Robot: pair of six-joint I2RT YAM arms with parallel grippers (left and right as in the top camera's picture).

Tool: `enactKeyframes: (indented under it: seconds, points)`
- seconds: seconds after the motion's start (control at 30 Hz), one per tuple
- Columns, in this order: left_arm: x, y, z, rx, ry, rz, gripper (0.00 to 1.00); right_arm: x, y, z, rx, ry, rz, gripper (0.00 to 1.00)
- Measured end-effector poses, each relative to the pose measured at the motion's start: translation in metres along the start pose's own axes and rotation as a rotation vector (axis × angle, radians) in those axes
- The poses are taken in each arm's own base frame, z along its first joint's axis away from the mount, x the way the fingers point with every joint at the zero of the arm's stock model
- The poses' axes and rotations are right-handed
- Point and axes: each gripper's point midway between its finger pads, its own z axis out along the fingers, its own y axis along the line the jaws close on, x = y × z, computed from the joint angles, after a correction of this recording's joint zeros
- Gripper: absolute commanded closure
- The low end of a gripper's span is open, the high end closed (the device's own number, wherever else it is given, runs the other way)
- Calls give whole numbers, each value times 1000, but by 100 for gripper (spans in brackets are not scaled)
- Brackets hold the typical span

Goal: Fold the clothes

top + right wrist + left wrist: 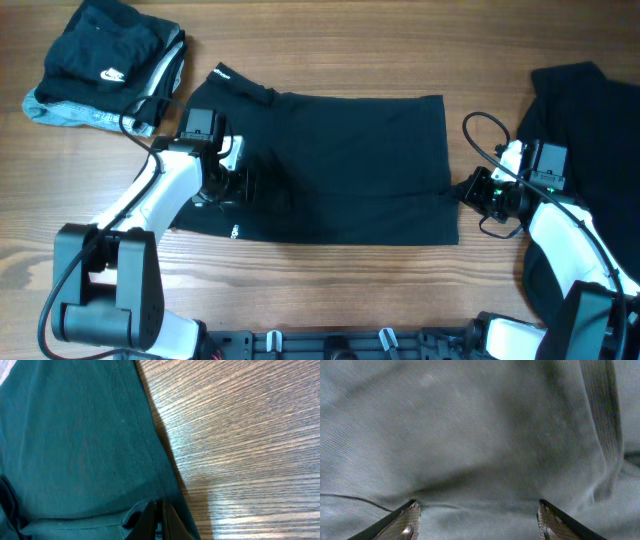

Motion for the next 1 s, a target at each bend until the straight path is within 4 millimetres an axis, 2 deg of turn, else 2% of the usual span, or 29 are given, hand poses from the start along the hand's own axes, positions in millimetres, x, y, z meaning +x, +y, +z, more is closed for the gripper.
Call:
enactKeyframes:
  seconds: [0.07, 0.13, 0.17, 0.2, 0.3, 0.63, 0.7, 0.87, 1.0]
  points:
    - [-9, 3, 0, -20, -39, -5, 23, 0, 0, 0, 0, 0, 0, 96]
    - [-12, 3, 0, -31, -52, 2, 26, 0, 0, 0, 0, 0, 0, 95]
    - [-12, 0, 1, -33, -53, 17, 32, 0, 0, 0, 0, 0, 0, 96]
    - [-13, -3, 2, -33, -58, 29, 40, 0, 0, 0, 0, 0, 0, 96]
    - [1, -6, 13, -38, -29, 55, 96, 0, 0, 0, 0, 0, 0, 96]
    - [-9, 18, 10, -170, -90, -91, 96, 1, 0, 0, 1, 5, 0, 95]
    - [-10, 25, 9, -178, -95, -126, 96, -1, 7, 0, -38, -1, -38, 95]
    - [-12, 31, 7, -181, -112, -197, 96, -1, 13, 0, -71, 1, -60, 94]
    - [-19, 32, -6, -183, -165, -223, 96, -1, 13, 0, -72, -1, -61, 91]
